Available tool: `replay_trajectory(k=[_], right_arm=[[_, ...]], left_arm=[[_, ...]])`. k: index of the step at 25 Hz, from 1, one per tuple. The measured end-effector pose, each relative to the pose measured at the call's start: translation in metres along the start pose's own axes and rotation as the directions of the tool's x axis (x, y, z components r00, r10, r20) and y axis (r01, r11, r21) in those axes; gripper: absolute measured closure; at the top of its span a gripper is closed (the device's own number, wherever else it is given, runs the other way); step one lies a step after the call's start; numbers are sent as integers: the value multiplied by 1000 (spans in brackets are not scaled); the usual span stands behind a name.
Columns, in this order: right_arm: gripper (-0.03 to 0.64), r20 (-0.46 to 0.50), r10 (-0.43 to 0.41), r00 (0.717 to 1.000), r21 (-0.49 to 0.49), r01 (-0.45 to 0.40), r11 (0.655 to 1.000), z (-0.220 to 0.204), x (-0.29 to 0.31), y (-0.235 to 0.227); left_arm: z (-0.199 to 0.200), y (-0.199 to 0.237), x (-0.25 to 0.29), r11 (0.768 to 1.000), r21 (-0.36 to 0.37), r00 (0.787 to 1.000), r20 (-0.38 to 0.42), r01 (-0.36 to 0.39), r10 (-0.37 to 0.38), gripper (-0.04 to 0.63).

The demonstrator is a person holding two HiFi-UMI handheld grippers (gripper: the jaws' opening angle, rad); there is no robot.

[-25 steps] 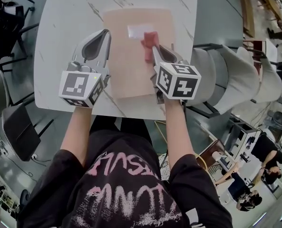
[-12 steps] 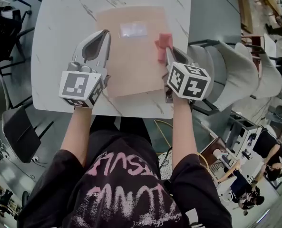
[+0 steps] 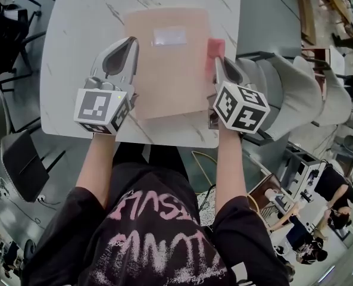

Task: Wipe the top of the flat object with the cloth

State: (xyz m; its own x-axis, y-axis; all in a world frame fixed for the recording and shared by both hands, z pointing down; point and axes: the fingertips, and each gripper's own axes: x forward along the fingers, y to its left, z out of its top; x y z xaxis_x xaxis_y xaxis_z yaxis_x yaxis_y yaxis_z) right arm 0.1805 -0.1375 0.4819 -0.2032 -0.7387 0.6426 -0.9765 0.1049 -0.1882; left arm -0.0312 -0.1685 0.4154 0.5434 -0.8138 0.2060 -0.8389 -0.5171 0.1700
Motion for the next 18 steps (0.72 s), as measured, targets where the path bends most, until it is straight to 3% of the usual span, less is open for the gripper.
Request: replay_trajectory(k=[10, 18], right_arm=[[561, -23, 125, 992, -42, -125, 991, -4, 11, 80], [561, -89, 254, 963, -115, -263, 958, -18, 25, 173]], left_arm=[[7, 30, -36, 998, -5, 998, 26, -61, 61, 595], [10, 75, -74, 987, -26, 987, 35, -156, 157, 595]])
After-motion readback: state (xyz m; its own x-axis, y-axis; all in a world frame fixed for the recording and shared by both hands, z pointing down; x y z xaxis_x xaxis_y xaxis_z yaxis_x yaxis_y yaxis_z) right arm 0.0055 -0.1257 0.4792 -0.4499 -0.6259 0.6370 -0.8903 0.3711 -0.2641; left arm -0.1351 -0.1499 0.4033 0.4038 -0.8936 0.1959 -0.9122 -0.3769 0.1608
